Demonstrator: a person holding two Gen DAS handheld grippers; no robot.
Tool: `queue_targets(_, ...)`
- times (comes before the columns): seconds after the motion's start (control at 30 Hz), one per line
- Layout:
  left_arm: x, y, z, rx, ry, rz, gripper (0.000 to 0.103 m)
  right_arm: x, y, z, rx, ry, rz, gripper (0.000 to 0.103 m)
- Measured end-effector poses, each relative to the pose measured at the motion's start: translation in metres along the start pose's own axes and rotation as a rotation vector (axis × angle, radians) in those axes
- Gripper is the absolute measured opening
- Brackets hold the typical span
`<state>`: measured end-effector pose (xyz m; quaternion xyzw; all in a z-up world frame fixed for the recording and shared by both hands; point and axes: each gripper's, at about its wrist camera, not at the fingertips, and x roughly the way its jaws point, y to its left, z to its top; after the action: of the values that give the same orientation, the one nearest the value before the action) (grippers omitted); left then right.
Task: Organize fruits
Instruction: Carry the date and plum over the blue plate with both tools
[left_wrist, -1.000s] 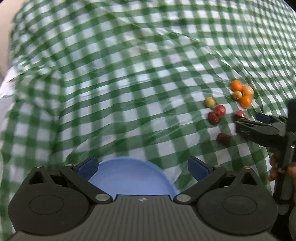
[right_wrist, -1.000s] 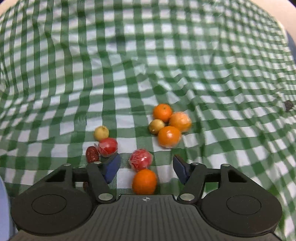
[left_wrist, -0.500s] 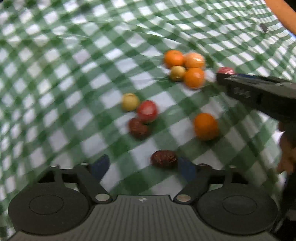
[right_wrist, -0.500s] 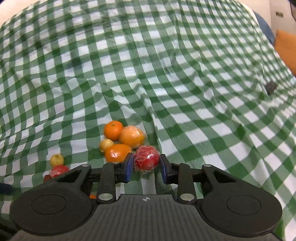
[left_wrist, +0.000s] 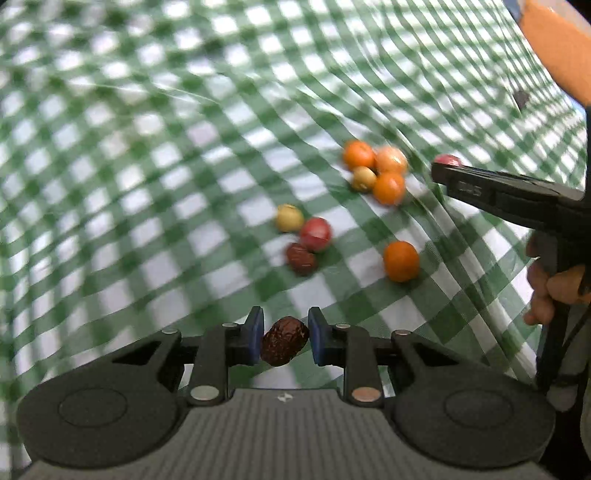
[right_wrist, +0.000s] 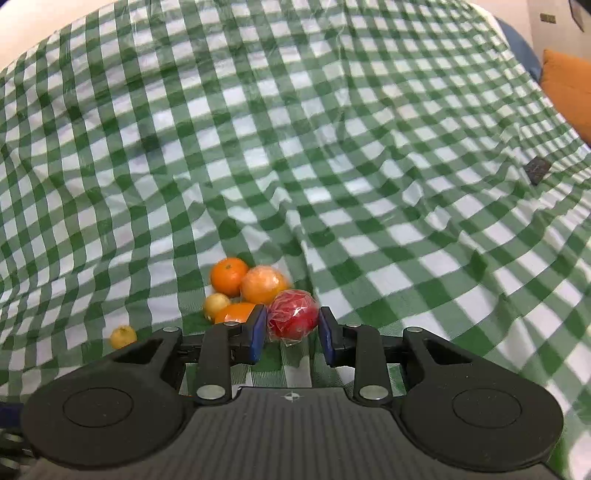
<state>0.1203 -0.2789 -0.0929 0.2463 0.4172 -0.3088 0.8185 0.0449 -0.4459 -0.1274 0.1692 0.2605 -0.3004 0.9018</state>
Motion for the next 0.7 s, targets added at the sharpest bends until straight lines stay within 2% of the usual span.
queue_targets(0.07,-0.023,0.013,-0.005,-0.032,-0.013,0.024,0.028,-0.023,0.006,0.005,-0.037,-0.021,0.025,0.031)
queue_targets(0.17,-0.059,0.030,-0.018,-0.087,-0.017,0.065,0.028,-0.069,0.021,0.002,-0.113,-0.007,0.094,0.031)
queue_targets(0.3,-0.106,0.048,-0.046,-0.162,-0.007,0.111,0.028,-0.133,0.051,-0.014,-0.204,0.050,0.235,0.032)
queue_targets(0.5,-0.165,0.073,-0.101,-0.280,-0.010,0.145,0.028,-0.204,0.102,-0.049,-0.295,0.137,0.411,0.032)
queue_targets(0.7,-0.203,0.099,-0.152,-0.392,-0.011,0.178,0.028,-0.256,0.154,-0.071,-0.428,0.157,0.498,0.032)
